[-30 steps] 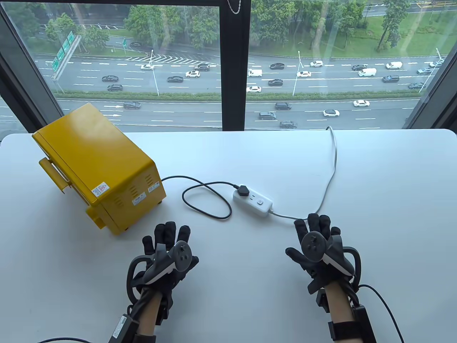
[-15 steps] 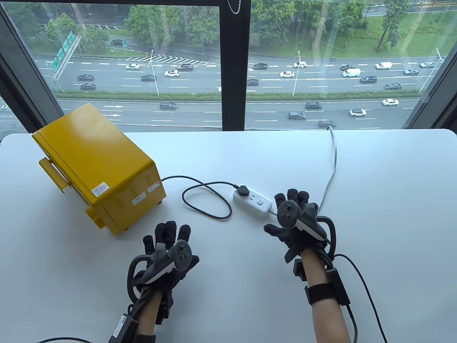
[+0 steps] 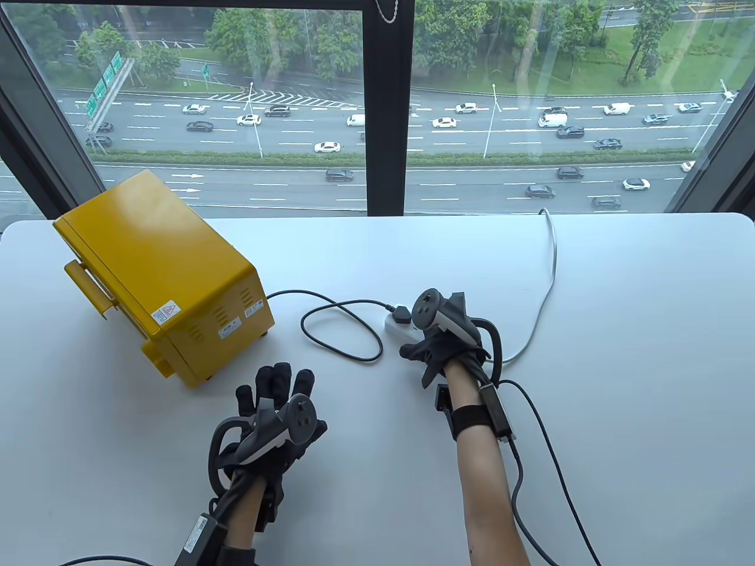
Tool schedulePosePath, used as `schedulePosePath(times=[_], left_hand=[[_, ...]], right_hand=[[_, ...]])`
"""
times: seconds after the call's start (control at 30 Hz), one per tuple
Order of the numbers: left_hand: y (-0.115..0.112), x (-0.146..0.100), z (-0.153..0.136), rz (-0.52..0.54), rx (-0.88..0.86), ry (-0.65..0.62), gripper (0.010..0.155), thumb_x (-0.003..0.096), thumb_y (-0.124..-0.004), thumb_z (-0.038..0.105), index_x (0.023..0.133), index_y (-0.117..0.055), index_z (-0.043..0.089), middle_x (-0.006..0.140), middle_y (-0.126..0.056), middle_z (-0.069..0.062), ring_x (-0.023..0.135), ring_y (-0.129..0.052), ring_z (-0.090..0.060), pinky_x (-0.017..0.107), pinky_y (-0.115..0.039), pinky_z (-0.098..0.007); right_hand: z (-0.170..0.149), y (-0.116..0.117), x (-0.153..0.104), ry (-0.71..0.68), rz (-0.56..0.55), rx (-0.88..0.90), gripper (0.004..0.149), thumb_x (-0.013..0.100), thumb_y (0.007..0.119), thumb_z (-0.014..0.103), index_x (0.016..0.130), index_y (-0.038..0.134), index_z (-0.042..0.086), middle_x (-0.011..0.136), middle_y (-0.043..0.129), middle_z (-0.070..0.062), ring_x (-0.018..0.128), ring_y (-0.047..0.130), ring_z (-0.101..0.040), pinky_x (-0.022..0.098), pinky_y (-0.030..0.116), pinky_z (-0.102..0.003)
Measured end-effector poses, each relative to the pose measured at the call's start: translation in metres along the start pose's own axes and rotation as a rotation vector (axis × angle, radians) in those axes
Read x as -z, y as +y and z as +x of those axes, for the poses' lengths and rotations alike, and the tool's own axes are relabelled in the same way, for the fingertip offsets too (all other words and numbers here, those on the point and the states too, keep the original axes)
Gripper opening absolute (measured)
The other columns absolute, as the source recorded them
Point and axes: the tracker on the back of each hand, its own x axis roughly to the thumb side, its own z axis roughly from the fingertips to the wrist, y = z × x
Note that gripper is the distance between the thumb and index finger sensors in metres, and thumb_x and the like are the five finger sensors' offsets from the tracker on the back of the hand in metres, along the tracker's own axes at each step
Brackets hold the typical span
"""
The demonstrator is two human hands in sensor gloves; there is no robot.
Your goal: Unplug the oven
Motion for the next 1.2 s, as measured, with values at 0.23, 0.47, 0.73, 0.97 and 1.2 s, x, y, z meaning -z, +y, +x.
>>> schedulePosePath(times=[0.23, 0.47, 0.73, 0.97, 1.2], left_hand=[[0.0, 0.002, -0.001, -0.01, -0.015, 0.001, 0.079, 0.0484, -0.034, 0.063, 0.104, 0.015, 0.036, 0.111, 0.024, -0.005, 0.108, 0.018, -0.035, 0.08, -0.004, -0.063], [0.001, 0.0, -0.001, -0.002, -0.015, -0.003, 0.079, 0.0487, -0.034, 0.063, 0.104, 0.016, 0.035, 0.111, 0.024, -0.005, 0.108, 0.017, -0.035, 0.081, -0.004, -0.062], [0.006, -0.009, 0.002, 0.047, -0.034, -0.033, 0.08, 0.0485, -0.034, 0.063, 0.104, 0.015, 0.035, 0.111, 0.023, -0.005, 0.108, 0.017, -0.035, 0.081, -0.005, -0.063], [0.008, -0.013, 0.011, 0.063, -0.025, -0.074, 0.079, 0.0486, -0.033, 0.063, 0.105, 0.014, 0.035, 0.111, 0.023, -0.005, 0.108, 0.016, -0.035, 0.08, -0.005, -0.063], [0.004, -0.013, 0.029, 0.058, 0.036, -0.116, 0.079, 0.0486, -0.033, 0.063, 0.106, 0.014, 0.034, 0.111, 0.023, -0.005, 0.107, 0.018, -0.034, 0.077, 0.001, -0.062]], right_hand=[[-0.012, -0.003, -0.008, -0.087, -0.063, 0.007, 0.08, 0.047, 0.081, 0.052, 0.11, 0.04, 0.023, 0.11, 0.056, -0.009, 0.091, 0.067, -0.028, 0.071, 0.067, -0.042], [-0.026, -0.009, -0.053, -0.254, -0.106, -0.007, 0.081, 0.047, 0.081, 0.052, 0.11, 0.041, 0.023, 0.11, 0.056, -0.01, 0.092, 0.065, -0.029, 0.071, 0.066, -0.042], [-0.037, 0.018, -0.111, -0.367, -0.092, -0.058, 0.081, 0.047, 0.081, 0.052, 0.111, 0.04, 0.024, 0.11, 0.057, -0.011, 0.092, 0.066, -0.03, 0.07, 0.067, -0.042], [-0.037, 0.053, -0.14, -0.425, -0.066, -0.109, 0.081, 0.047, 0.081, 0.051, 0.111, 0.039, 0.026, 0.11, 0.055, -0.01, 0.093, 0.064, -0.03, 0.072, 0.064, -0.043], [-0.041, 0.072, -0.142, -0.446, -0.085, -0.067, 0.08, 0.047, 0.08, 0.052, 0.111, 0.038, 0.03, 0.111, 0.053, -0.009, 0.094, 0.058, -0.031, 0.075, 0.061, -0.044]])
